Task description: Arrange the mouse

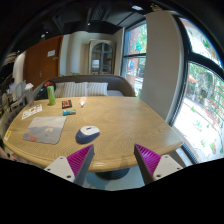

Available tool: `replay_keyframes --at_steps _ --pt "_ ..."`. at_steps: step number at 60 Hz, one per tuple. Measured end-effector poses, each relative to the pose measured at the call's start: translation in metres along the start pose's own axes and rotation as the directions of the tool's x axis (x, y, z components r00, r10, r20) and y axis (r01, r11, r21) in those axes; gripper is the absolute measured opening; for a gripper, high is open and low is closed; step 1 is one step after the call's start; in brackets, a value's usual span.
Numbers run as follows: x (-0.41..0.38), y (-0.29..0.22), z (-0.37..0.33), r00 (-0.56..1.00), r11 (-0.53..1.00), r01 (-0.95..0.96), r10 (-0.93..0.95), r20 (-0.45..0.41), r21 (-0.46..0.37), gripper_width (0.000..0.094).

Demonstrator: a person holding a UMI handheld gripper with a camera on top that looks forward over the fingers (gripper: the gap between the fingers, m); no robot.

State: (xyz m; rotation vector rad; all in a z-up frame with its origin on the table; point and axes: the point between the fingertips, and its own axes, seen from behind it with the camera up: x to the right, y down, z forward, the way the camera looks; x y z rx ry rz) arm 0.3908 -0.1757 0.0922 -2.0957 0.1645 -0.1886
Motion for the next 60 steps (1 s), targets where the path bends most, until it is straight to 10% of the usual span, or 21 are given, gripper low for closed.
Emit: replay_keyframes --at_steps 38,60 --pt "-0.148 0.025 0.130 0.971 0.997 -0.045 0.058 0.232 -0.061 0.0829" --pt "-0.158 -0.002 0.188 0.994 0.993 -0.076 0.082 0.066 -0.087 0.0740"
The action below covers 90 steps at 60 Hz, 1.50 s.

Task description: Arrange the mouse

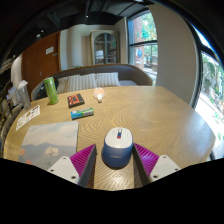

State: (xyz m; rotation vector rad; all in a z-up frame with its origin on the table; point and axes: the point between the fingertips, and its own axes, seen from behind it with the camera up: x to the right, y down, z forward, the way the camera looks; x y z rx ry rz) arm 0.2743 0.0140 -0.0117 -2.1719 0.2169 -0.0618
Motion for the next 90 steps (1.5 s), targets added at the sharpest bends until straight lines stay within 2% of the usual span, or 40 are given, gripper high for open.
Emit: replay_keyframes --at_steps 4,13,17,21,27,31,35,40,43,49,55,65,66,71,80,87,90 --pt "-0.006 -0.001 0.006 1.000 1.000 -0.007 0.007 -0.029 -0.004 0.0609" --pt "-0.004 0.002 -0.003 0.996 0.998 -0.064 0.064 -0.057 -0.002 0.0533" --pt "-0.001 0.002 -0.012 0.994 0.999 -0.048 0.047 -0.095 0.000 0.0493" --pt "-0.001 -0.013 -0.033 0.991 0.999 -0.019 0.025 -0.130 0.047 0.0486" --pt "-0.034 -0.069 -0.088 0.994 0.983 -0.052 0.067 -0.081 0.176 0.0457" --pt "-0.066 -0.104 -0.123 0.998 0.969 -0.016 0.031 -0.056 0.246 0.0451" --pt "-0.107 -0.126 -0.149 1.000 0.956 0.010 -0.004 -0.021 0.292 0.0450" --pt "-0.164 -0.129 -0.158 0.997 0.950 0.052 -0.069 0.043 0.308 0.0450" --pt "-0.198 -0.115 -0.149 0.991 0.956 0.050 -0.082 0.101 0.288 0.0451" --pt "-0.234 -0.058 -0.110 0.981 0.983 0.048 -0.080 0.176 0.178 0.0451" --pt "-0.245 -0.007 -0.069 0.980 0.993 0.086 -0.098 0.172 0.075 0.0450" --pt "-0.238 0.031 -0.041 0.982 0.993 0.120 -0.116 0.147 -0.017 0.0458" --pt "-0.240 0.027 -0.041 0.983 0.994 0.107 -0.105 0.153 -0.001 0.0455" --pt "-0.240 0.029 -0.039 0.983 0.997 0.070 -0.066 0.171 -0.021 0.0482" --pt "-0.242 0.030 -0.042 0.977 0.998 0.033 -0.023 0.213 -0.044 0.0615" --pt "-0.240 0.014 -0.074 0.962 1.000 -0.017 0.010 0.272 0.026 0.0710" --pt "-0.231 0.015 -0.092 0.961 0.999 -0.024 0.014 0.277 0.033 0.0781"
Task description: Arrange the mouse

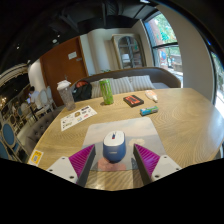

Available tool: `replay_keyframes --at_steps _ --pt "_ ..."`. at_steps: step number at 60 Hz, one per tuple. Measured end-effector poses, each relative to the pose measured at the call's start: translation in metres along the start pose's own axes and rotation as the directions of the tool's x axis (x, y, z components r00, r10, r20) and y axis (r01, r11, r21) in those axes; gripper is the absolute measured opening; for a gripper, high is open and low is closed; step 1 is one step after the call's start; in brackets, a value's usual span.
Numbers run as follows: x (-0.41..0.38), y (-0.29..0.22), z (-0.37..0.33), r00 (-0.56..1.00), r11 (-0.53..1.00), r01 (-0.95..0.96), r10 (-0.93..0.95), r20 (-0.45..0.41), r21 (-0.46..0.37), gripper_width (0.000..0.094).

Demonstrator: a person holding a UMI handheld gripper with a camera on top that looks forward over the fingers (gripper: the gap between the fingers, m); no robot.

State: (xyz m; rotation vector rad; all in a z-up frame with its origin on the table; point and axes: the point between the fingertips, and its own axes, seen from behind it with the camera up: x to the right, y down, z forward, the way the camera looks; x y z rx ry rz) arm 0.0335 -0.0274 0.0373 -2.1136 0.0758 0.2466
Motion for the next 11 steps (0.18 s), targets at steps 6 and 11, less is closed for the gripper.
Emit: replay_keyframes --at_steps 6,11 --pt "0.020 0.012 -0.041 1.000 1.000 -0.005 0.005 -0.029 0.000 0.0854" --pt "0.037 0.027 -0.074 0.999 1.000 0.010 -0.010 -0.044 0.009 0.0838"
